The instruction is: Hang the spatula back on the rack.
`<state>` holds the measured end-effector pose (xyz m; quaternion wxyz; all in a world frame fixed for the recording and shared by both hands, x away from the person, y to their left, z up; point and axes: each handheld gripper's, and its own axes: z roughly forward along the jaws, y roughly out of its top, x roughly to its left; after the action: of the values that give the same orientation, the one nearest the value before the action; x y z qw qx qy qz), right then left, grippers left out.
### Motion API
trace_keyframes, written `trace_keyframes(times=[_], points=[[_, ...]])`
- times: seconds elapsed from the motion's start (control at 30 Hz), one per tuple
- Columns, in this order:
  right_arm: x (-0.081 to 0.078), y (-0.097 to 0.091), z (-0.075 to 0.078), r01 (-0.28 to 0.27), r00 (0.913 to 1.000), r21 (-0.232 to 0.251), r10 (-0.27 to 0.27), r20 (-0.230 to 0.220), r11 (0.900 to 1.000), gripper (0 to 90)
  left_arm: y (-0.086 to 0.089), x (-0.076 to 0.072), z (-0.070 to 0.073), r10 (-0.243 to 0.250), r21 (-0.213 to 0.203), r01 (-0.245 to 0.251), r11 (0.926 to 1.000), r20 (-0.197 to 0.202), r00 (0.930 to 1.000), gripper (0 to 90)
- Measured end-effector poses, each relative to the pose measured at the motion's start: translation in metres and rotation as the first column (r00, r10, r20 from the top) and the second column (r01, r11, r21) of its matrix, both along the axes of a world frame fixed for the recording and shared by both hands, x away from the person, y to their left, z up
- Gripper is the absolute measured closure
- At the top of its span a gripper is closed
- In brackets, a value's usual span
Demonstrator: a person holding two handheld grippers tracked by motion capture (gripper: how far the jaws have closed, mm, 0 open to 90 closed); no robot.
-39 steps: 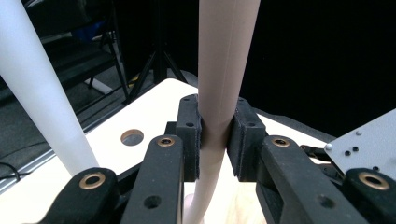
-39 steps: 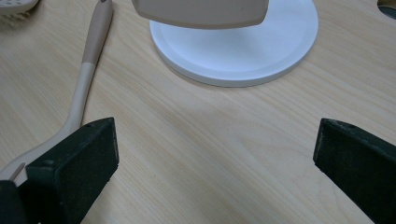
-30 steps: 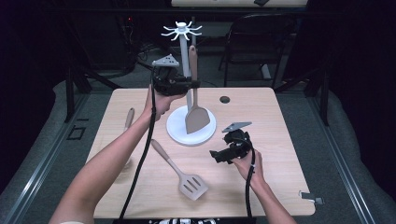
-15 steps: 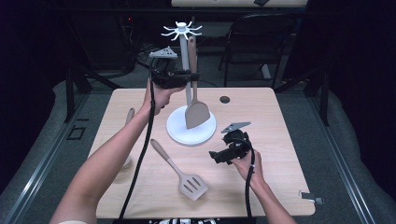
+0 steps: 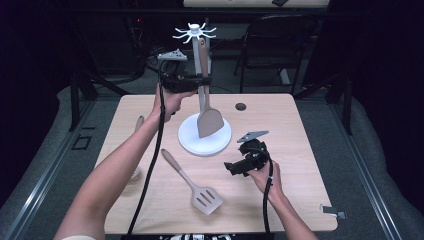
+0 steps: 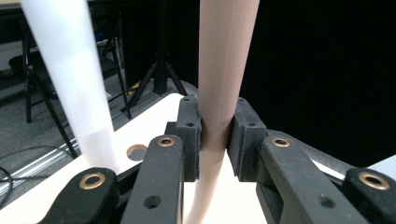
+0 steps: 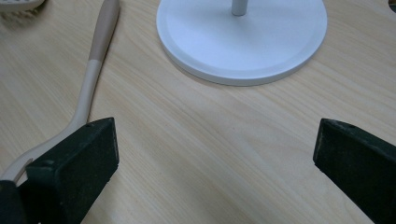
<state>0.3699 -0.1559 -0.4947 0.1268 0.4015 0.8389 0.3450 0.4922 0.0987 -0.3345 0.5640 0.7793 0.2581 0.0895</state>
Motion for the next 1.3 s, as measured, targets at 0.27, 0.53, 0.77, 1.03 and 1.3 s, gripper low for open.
trace_keyframes(times=[0.27,0.53,0.77,1.03,1.3], points=[[0.0005,-0.0010,-0.0008,0.002,1.0000,0.001,-0.002,-0.004,1.0000,0.0,0.0018,0.0052,-0.0031,0.021,0.009,-0.021,0.9997,0.001,0.9998,76.4],[0.0007,-0.0011,-0.0010,0.001,1.0000,-0.004,-0.001,-0.007,1.0000,0.0,-0.0008,0.0049,-0.0030,0.055,0.057,-0.058,0.9967,0.059,0.9968,76.3],[0.0004,-0.0011,-0.0009,0.001,1.0000,-0.006,-0.001,-0.007,1.0000,0.0,-0.0024,0.0039,-0.0045,0.075,0.076,-0.083,0.9937,0.102,0.9920,76.3],[0.0004,-0.0001,-0.0017,0.001,1.0000,-0.006,-0.001,-0.008,1.0000,0.0,-0.0018,0.0027,-0.0054,0.095,0.098,-0.110,0.9891,0.145,0.9848,76.0],[0.0006,0.0001,-0.0029,0.000,0.9999,-0.001,0.000,-0.011,1.0000,0.0,0.0036,-0.0010,-0.0107,0.080,0.108,-0.096,0.9895,0.141,0.9867,66.5]])
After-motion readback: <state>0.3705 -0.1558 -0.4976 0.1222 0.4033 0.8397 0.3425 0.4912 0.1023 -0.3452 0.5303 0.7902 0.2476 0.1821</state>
